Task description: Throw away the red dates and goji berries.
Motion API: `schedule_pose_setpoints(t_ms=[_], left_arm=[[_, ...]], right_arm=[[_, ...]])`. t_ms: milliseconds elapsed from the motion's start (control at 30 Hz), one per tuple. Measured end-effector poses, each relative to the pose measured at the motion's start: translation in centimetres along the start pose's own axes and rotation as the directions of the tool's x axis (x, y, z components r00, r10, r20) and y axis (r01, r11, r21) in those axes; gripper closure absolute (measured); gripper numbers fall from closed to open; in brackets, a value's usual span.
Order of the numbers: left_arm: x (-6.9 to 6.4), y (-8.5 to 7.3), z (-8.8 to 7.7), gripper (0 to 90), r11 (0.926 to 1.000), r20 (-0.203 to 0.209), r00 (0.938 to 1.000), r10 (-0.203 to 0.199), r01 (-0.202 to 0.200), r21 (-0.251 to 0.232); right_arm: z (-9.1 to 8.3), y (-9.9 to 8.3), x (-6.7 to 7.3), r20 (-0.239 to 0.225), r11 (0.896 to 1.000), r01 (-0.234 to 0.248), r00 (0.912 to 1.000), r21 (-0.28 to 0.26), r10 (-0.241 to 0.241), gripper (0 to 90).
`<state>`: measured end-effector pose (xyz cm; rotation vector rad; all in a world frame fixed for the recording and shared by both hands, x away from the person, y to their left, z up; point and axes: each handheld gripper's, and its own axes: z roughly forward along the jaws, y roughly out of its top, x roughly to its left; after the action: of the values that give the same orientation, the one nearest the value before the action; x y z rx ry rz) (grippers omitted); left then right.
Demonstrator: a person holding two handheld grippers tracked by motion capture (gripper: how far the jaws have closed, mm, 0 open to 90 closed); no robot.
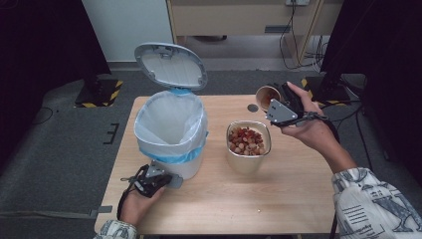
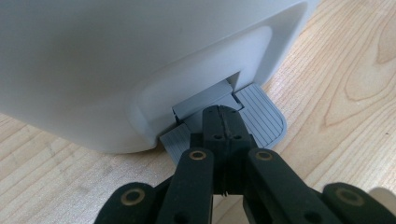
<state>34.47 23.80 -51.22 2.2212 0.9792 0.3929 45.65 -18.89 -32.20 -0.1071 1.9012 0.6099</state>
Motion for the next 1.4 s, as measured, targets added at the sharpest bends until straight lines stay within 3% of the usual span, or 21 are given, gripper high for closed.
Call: schedule_pose_setpoints(t_ms=[567, 1400], left_arm=[[0.0, 0.0, 0.0, 89.9, 1.0, 0.0, 1.0, -0.001, 0.001, 0.0], [0.0, 0.0, 0.0, 89.9, 1.0, 0.0, 1.0, -0.001, 0.001, 0.0]], right_arm=[[-0.6, 1.5, -0.9, 0.011, 0.991, 0.129, 0.9916, 0.025, -0.129, 27.6], [-0.7, 1.5, -1.1, 0.018, 0.983, 0.177, 0.9838, 0.046, -0.178, 27.6]])
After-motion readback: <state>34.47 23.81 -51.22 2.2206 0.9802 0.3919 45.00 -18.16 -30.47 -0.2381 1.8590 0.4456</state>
